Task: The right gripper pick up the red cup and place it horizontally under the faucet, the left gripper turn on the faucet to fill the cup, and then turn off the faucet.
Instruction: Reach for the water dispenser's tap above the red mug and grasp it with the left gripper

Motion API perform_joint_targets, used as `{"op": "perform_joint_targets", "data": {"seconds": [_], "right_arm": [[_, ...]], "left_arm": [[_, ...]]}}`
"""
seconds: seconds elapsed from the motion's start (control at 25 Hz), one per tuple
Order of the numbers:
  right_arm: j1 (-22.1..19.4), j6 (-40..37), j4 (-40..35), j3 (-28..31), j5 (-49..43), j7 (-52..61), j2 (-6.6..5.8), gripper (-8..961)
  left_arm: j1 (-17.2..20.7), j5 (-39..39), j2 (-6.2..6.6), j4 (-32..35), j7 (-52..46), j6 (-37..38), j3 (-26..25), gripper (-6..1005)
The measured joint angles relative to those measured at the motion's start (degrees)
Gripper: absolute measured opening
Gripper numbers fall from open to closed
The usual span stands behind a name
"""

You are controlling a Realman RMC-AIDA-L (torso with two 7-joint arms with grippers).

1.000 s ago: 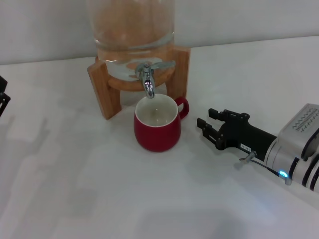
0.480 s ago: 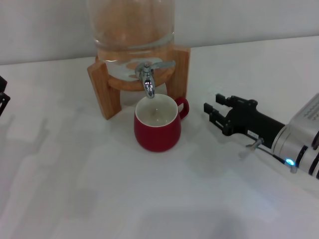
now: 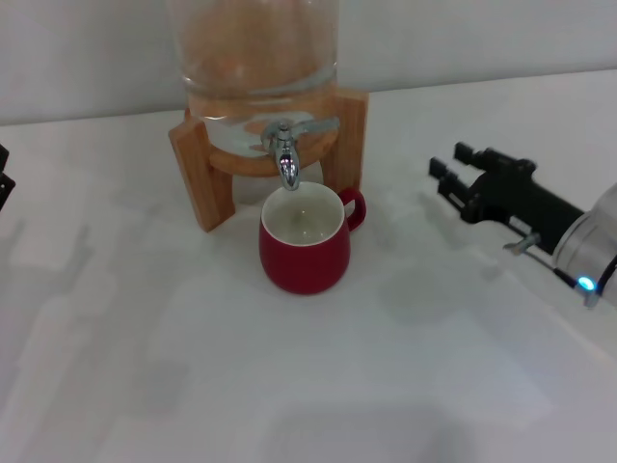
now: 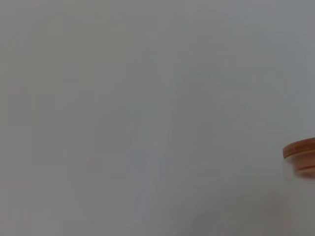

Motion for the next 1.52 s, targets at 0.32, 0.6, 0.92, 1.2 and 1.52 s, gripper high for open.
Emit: {"op": "perform_joint_targets", "data": {"seconds": [0.32,0.6,0.92,1.2,1.52], "right_arm": [[-1.0,-3.2,2.3,10.6,0.0,-4.3,0.91,401],[-2.1,-4.4,2.7,19.2,0.1,-9.7,2.39,402],[-3.9,-5.4,2.8,27.7,0.4,-10.2,2.46,403],[-4.8,-5.5,3.2,29.9,0.5,-9.5,2.29,456],[-5.6,-5.5,3.3,31.3,0.6,-9.3,2.52,666]], "left_arm": [[0.5,-1.5,0.09,0.0,0.0,0.0,-0.1,880],[0.7,-2.6,0.09,0.0,0.0,0.1,-0.1,880],[0.8,-5.1,0.02,0.0,0.0,0.1,-0.2,880],[1.1,-6.0,0.0,0.0,0.0,0.3,-0.2,880],[1.2,-6.1,0.0,0.0,0.0,0.3,-0.2,880]]}}
